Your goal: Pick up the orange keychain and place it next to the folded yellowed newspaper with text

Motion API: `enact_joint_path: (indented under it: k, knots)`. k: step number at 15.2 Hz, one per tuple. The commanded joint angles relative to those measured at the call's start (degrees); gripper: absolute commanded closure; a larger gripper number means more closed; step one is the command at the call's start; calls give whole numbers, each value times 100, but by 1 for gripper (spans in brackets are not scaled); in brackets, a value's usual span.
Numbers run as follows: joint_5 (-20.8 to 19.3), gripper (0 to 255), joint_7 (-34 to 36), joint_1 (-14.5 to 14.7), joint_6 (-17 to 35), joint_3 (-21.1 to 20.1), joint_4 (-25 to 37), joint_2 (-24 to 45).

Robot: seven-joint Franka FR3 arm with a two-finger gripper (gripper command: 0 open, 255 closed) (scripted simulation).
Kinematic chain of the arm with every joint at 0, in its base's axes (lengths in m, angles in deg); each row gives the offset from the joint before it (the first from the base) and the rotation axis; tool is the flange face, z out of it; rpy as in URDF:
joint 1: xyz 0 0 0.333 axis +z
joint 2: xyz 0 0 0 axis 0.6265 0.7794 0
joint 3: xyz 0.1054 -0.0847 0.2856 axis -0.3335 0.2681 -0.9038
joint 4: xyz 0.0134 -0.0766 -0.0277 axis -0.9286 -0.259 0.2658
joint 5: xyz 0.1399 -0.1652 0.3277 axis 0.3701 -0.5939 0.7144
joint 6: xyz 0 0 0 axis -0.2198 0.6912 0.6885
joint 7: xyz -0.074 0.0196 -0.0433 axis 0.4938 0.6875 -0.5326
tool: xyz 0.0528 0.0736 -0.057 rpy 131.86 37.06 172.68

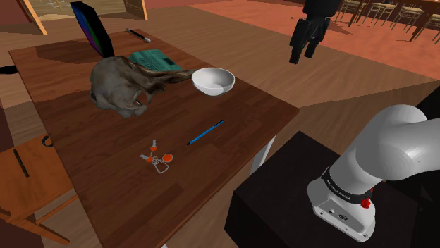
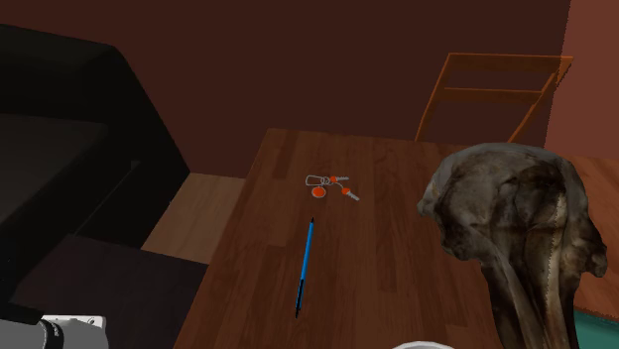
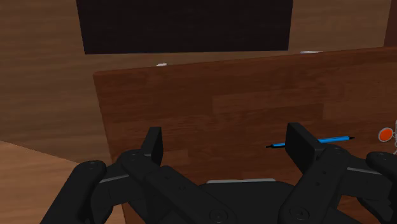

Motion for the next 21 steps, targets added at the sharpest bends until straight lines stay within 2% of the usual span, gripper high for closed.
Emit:
enact_joint_path:
  k: [1, 12, 21]
  knots:
    - [0, 0, 0, 0, 0, 0, 0, 0]
    - [518, 0, 661, 556, 1295, -1130, 97, 1343]
    - [483, 0, 1278, 860, 2194, -2015, 721, 2848]
